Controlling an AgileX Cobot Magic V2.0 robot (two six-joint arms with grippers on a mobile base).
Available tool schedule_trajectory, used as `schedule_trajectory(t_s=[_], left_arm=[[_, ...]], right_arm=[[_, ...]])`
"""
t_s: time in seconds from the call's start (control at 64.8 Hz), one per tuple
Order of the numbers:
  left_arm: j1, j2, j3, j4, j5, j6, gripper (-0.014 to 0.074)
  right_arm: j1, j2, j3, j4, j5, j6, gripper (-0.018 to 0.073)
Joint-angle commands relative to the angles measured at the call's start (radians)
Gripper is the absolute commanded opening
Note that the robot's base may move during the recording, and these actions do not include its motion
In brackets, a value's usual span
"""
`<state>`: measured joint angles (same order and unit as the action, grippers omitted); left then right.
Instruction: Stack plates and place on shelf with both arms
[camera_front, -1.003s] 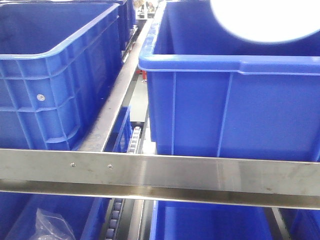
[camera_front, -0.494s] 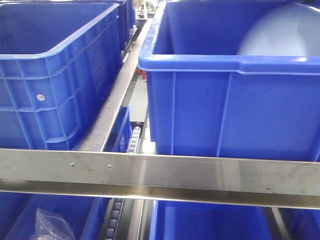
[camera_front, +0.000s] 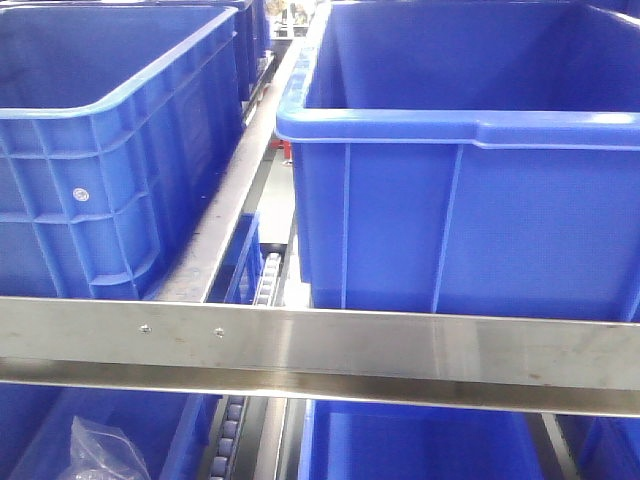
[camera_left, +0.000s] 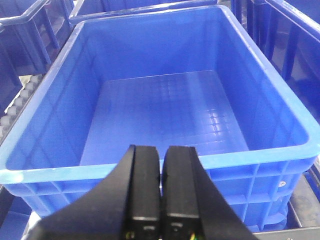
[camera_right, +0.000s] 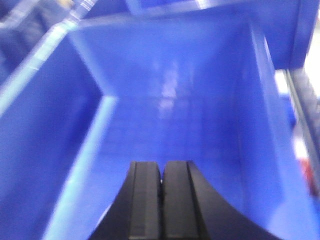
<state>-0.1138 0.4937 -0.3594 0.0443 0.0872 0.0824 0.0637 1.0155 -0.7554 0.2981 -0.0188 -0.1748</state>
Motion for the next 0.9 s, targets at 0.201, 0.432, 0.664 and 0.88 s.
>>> schedule_trajectory(t_s=[0.201,0.432,0.664,0.88], left_arm=[[0.002,0.009,-0.029,-0.002,-0.081,-0.009,0.0083],[0.002,0.009,-0.029,-0.002,-0.081,-0.009,0.0083],[0.002,0.009,-0.029,-0.002,-0.081,-0.009,0.0083],[0.002,0.009,-0.029,-0.002,-0.081,-0.009,0.0083]], right_arm=[[-0.005,-0.421,0.251,-0.004,-0.042,-0.02,0.005],[-0.005,-0.767,0.345,-0.004,0.205,-0.018,0.005],[-0.005,-0.912,0.346,-0.004,0.443,-0.018,0.005],[-0.009,-0.922,0.353,-0.005,0.417,-0.018,0.0049]])
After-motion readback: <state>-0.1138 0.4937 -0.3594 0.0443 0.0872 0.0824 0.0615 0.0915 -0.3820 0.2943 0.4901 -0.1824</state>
